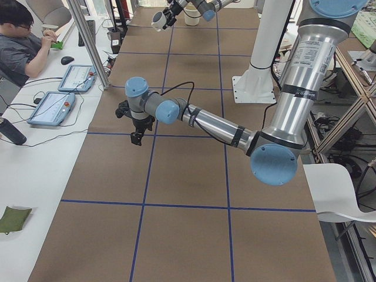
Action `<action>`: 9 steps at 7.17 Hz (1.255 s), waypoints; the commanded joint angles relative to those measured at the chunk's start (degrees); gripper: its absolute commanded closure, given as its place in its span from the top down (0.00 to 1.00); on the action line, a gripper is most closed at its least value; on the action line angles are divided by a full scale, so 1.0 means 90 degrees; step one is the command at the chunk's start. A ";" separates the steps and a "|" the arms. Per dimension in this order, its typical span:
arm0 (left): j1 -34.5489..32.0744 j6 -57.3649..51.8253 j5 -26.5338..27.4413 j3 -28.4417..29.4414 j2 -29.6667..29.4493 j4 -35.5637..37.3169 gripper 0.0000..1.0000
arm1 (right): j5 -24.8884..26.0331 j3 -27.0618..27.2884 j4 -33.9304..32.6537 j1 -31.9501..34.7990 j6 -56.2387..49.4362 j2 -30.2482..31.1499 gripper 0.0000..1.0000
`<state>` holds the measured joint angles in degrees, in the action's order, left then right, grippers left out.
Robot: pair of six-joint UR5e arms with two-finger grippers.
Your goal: Left arm hands cup to right arm to dump lemon
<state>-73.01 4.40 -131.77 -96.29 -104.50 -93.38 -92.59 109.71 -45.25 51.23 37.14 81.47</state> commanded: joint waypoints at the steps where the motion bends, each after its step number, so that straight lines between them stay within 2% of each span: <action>1: -0.0111 -0.0323 0.0002 -0.0024 0.0107 0.0103 1.00 | -0.0221 0.0027 0.1201 0.0468 0.0111 0.1312 0.09; 3: -0.0111 -0.0323 0.0002 -0.0062 0.0136 0.0093 1.00 | -0.0211 -0.0071 0.2501 0.0538 0.0595 0.2359 0.09; 5: -0.0111 -0.0323 -0.0008 -0.0082 0.0136 0.0093 1.00 | -0.0182 -0.0460 0.4394 0.0606 0.1047 0.3530 0.09; 6: -0.0111 -0.0313 -0.0008 -0.0121 0.0146 0.0093 1.00 | -0.0191 -0.0655 0.4934 0.0732 0.1484 0.3826 0.09; 7: -0.0111 -0.0304 -0.0008 -0.0121 0.0146 0.0103 1.00 | -0.0201 -0.1141 0.5703 0.0869 0.2117 0.3935 0.09; 9: -0.0111 -0.0304 -0.0008 -0.0160 0.0146 0.0093 1.00 | -0.0230 -0.2759 0.7782 0.1007 0.3260 0.3859 0.09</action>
<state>-74.00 1.66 -131.83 -97.49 -103.19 -92.52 -94.56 93.33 13.90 59.52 59.94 116.40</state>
